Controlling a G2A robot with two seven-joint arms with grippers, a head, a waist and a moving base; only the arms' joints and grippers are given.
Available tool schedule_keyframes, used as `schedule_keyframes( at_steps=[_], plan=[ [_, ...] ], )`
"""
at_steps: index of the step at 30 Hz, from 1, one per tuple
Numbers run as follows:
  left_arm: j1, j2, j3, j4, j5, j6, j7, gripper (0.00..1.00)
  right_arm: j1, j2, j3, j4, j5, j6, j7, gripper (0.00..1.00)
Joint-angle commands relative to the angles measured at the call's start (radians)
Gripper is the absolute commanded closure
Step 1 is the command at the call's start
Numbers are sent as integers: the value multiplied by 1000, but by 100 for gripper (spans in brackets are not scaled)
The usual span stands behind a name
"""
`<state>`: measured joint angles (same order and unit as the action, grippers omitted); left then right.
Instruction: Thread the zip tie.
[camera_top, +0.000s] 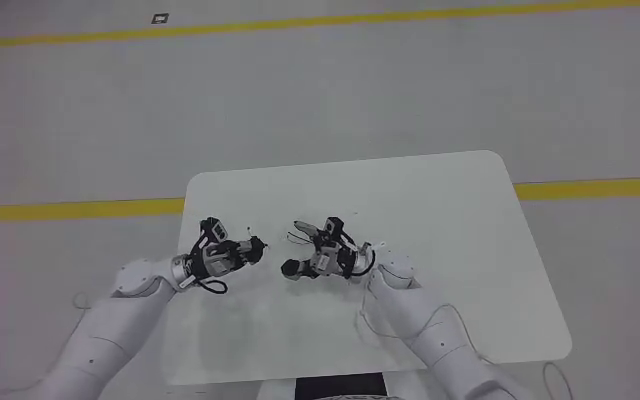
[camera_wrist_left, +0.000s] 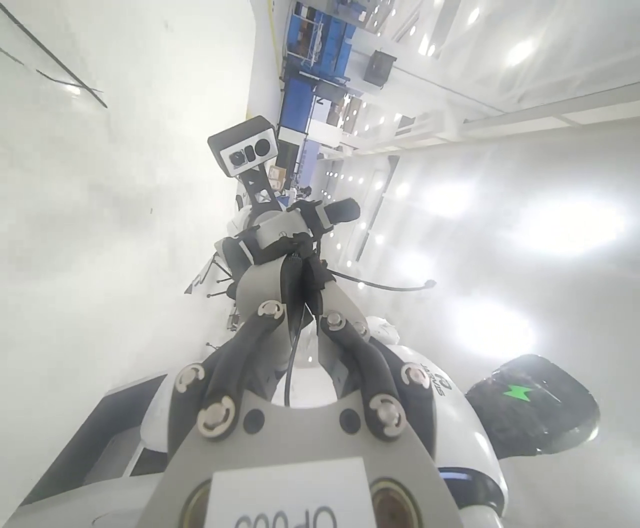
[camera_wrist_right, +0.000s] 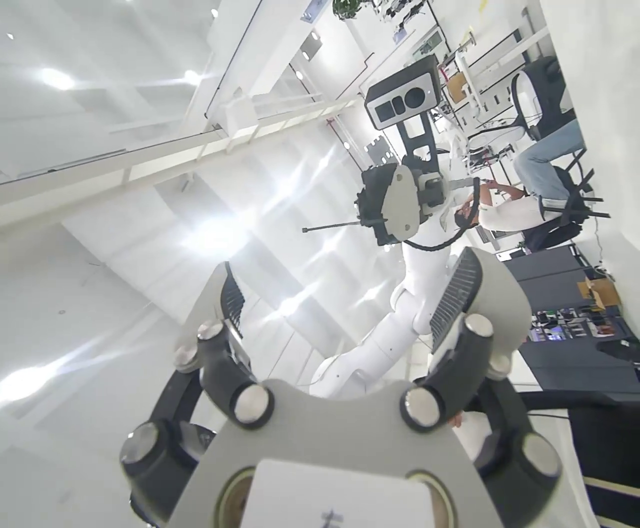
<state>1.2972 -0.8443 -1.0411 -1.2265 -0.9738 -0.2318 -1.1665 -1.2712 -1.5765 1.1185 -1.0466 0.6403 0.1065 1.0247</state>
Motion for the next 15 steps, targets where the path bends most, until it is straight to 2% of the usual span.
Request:
schedule_keyframes(
  at_steps=[1, 6, 9, 11, 13, 15],
  plan=[
    [-1, -4, 4, -3, -21, 14, -9, 100, -2, -1, -5, 4, 15, -8, -9, 0],
    [-10, -15, 13, 8, -65, 41, -33, 100, 3, -2, -15, 32, 46, -34, -34, 2],
    [-18, -19, 14, 27, -70, 47, -43, 100, 7, -3, -21, 47, 69, -44, -33, 40],
    [-18, -19, 14, 27, -70, 47, -43, 100, 9, -3, -24, 55, 83, -50, -27, 37],
    [-18, -19, 14, 27, -70, 47, -43, 100, 10, -4, -31, 67, 93, -61, -24, 51],
    [-18, -19, 14, 27, -70, 47, -43, 100, 11, -5, -37, 75, 106, -71, -22, 55]
  ],
)
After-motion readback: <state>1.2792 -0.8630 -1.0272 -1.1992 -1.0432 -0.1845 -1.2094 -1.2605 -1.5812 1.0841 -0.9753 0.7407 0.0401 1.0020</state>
